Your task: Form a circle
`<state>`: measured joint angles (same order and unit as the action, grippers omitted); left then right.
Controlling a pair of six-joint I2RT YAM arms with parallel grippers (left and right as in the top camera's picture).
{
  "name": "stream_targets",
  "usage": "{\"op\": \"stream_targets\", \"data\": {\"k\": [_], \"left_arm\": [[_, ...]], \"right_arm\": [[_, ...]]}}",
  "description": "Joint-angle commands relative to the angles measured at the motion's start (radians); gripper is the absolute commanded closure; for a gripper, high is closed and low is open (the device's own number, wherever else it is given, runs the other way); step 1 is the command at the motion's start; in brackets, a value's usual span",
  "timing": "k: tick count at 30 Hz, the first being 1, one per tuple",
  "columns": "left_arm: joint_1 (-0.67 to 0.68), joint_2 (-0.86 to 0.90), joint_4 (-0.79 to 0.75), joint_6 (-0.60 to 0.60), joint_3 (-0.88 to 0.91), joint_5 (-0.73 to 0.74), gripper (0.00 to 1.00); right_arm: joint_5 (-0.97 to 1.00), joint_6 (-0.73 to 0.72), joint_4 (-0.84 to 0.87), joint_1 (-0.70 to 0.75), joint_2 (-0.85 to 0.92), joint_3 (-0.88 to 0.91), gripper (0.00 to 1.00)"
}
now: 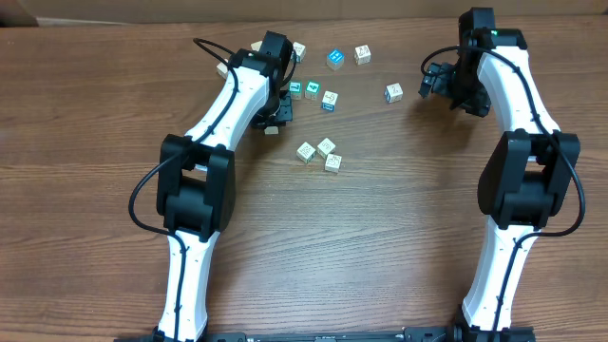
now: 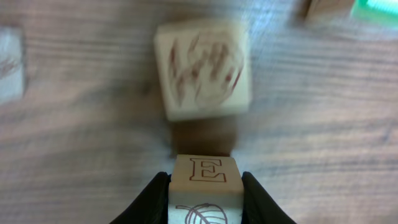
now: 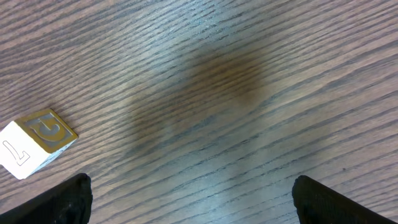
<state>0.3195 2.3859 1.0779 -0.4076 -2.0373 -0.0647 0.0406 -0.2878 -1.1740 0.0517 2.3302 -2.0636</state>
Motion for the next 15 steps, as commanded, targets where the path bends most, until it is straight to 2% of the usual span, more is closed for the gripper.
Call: {"op": "stream_targets", "data": {"k": [1,8,15], "left_arm": [[0.001,-0.115,0.079,0.027,-0.029,-0.012,0.75],[0.001,-0.136,0.284,0.035,-0.027,0.003,0.77],[0.011,-0.136,0.406,0.098,-0.025,0.091,0.76]], "right_arm": [[0.002,-0.004,0.002,0.001,-0.024,-0.022,0.00],[0.002,-0.004,0.002,0.001,-0.024,-0.022,0.00],[0.002,-0.004,0.002,0.001,-0.024,-0.022,0.00]]}}
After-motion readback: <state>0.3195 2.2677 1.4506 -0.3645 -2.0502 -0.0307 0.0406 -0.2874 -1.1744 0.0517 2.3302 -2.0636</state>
